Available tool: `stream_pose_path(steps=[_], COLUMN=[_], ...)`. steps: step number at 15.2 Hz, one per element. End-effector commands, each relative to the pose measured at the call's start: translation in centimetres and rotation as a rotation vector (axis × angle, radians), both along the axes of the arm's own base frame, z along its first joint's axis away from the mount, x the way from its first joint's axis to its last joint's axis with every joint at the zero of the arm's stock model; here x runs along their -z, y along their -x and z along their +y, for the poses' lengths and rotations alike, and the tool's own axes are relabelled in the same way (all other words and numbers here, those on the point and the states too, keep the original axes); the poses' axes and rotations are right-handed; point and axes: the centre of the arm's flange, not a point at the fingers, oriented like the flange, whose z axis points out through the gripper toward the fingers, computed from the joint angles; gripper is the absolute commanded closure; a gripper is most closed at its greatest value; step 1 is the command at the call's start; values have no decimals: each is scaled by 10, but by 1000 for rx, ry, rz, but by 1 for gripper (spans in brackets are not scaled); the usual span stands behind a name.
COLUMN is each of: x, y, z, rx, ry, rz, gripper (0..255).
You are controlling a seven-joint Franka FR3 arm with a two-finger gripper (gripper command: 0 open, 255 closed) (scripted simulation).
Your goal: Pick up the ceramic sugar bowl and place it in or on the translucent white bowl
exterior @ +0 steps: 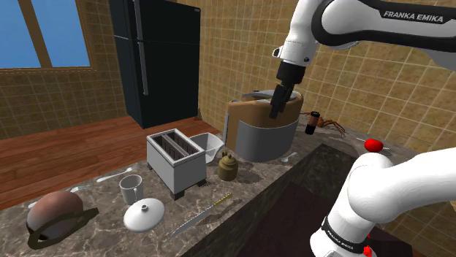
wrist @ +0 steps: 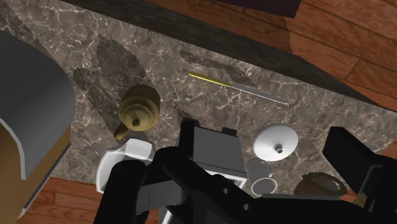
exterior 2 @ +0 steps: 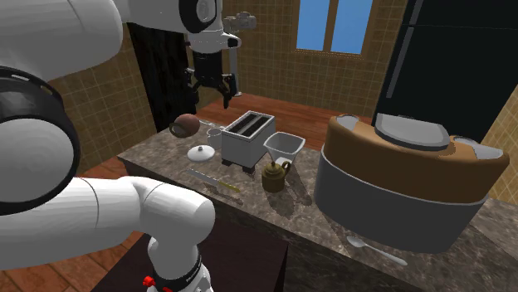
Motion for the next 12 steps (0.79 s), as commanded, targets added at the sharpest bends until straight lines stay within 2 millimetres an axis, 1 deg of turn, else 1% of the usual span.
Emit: stream_pose_path(steps=[1,12], x=[0,105], y=[0,-94], z=[0,-32], rx=[0,144], ry=[0,-4], rz=[0,7], gripper=[0,0])
